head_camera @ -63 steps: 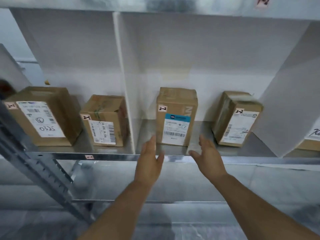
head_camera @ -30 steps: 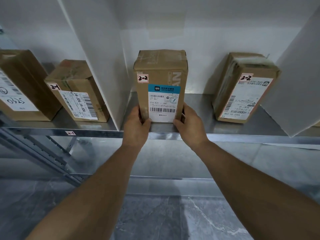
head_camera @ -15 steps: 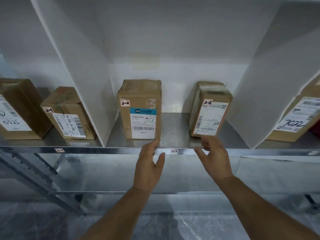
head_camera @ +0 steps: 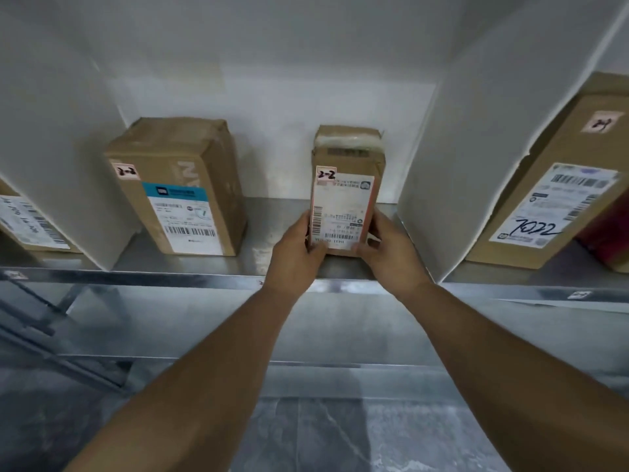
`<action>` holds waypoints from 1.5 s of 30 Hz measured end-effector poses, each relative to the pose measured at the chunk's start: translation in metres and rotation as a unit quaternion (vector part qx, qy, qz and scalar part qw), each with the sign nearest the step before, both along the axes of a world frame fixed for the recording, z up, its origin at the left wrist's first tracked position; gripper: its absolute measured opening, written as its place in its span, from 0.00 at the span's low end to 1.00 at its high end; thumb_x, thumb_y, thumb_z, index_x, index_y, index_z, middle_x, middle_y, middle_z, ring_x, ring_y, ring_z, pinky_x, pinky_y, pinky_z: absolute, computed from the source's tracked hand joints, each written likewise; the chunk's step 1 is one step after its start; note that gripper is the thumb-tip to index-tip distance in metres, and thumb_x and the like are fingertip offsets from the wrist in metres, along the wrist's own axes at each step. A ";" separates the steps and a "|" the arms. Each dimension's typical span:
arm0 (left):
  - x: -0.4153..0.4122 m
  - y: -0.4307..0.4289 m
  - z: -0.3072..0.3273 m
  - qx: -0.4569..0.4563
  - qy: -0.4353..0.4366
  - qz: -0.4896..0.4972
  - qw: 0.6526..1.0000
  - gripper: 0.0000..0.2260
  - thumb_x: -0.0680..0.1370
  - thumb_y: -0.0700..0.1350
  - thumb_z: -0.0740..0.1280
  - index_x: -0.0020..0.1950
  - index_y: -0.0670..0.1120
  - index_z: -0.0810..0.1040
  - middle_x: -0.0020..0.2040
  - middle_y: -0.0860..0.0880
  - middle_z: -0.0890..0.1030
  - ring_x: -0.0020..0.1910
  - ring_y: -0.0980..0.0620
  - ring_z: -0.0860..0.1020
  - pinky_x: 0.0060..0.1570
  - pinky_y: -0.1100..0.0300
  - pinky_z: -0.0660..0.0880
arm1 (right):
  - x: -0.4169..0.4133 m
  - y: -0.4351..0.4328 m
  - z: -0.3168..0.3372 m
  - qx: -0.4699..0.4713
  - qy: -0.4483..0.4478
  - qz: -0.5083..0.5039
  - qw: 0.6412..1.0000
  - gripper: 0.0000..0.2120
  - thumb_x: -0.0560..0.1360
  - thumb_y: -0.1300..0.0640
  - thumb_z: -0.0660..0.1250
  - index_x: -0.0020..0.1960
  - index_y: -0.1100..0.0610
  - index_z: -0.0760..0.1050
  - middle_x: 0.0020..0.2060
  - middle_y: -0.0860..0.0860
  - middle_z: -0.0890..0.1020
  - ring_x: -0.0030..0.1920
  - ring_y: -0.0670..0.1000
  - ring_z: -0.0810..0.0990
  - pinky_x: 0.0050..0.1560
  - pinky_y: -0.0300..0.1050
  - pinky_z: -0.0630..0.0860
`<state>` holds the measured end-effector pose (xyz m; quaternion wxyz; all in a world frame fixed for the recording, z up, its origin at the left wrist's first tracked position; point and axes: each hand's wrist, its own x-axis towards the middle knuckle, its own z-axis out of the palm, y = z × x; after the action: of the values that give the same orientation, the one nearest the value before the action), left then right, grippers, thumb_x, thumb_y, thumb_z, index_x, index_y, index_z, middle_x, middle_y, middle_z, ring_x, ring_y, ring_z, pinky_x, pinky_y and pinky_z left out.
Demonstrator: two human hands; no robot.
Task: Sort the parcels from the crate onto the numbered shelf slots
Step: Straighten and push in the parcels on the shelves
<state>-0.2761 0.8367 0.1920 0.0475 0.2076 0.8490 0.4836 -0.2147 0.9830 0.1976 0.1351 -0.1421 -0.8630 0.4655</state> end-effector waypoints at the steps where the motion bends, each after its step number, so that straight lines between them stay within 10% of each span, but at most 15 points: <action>1: 0.001 0.002 -0.002 -0.001 0.002 0.011 1.000 0.21 0.79 0.40 0.65 0.71 0.50 0.68 0.67 0.52 0.75 0.65 0.52 0.73 0.58 0.70 0.65 | 0.000 0.000 0.001 -0.009 0.003 0.005 1.000 0.25 0.76 0.64 0.67 0.71 0.52 0.67 0.65 0.47 0.77 0.64 0.47 0.75 0.66 0.44 0.72; 19: 0.010 0.006 -0.013 0.021 -0.003 0.006 1.000 0.20 0.79 0.40 0.65 0.71 0.50 0.69 0.67 0.50 0.75 0.65 0.51 0.74 0.63 0.60 0.70 | 0.013 -0.007 -0.019 0.025 0.045 -0.083 0.995 0.24 0.77 0.63 0.67 0.71 0.51 0.67 0.64 0.47 0.76 0.57 0.38 0.70 0.47 0.19 0.66; 25: 0.004 0.004 -0.017 -0.002 -0.003 -0.020 1.000 0.21 0.78 0.39 0.66 0.70 0.50 0.68 0.67 0.49 0.73 0.64 0.52 0.74 0.57 0.68 0.66 | 0.014 -0.010 -0.016 0.036 0.018 -0.089 0.995 0.25 0.75 0.65 0.68 0.70 0.53 0.68 0.63 0.49 0.76 0.53 0.42 0.73 0.54 0.30 0.73; 29: 0.014 -0.013 -0.016 0.018 -0.040 -0.021 0.999 0.29 0.77 0.40 0.68 0.76 0.49 0.60 0.73 0.48 0.65 0.70 0.50 0.68 0.69 0.53 0.68 | 0.023 -0.015 -0.009 0.035 -0.005 -0.102 0.994 0.32 0.73 0.61 0.70 0.74 0.53 0.62 0.67 0.51 0.73 0.66 0.51 0.72 0.65 0.53 0.74; 37: 0.021 -0.111 0.001 0.070 0.039 0.041 0.996 0.26 0.76 0.39 0.70 0.72 0.46 0.66 0.67 0.45 0.70 0.63 0.47 0.74 0.65 0.52 0.72 | 0.064 -0.089 -0.006 0.125 0.096 -0.131 0.979 0.23 0.71 0.61 0.74 0.65 0.61 0.73 0.56 0.58 0.76 0.51 0.56 0.80 0.53 0.53 0.79; 45: -0.019 -0.172 0.014 0.045 0.106 0.169 0.979 0.34 0.74 0.37 0.71 0.75 0.45 0.58 0.71 0.42 0.61 0.70 0.47 0.63 0.66 0.61 0.61 | -0.008 -0.152 0.003 0.146 0.041 -0.026 0.988 0.28 0.75 0.55 0.70 0.72 0.61 0.66 0.62 0.58 0.73 0.60 0.55 0.75 0.61 0.51 0.74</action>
<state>-0.2952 0.6650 0.2063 -0.1344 0.1133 0.8492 0.4979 -0.2225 0.8315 0.2002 0.2019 -0.1238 -0.9114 0.3364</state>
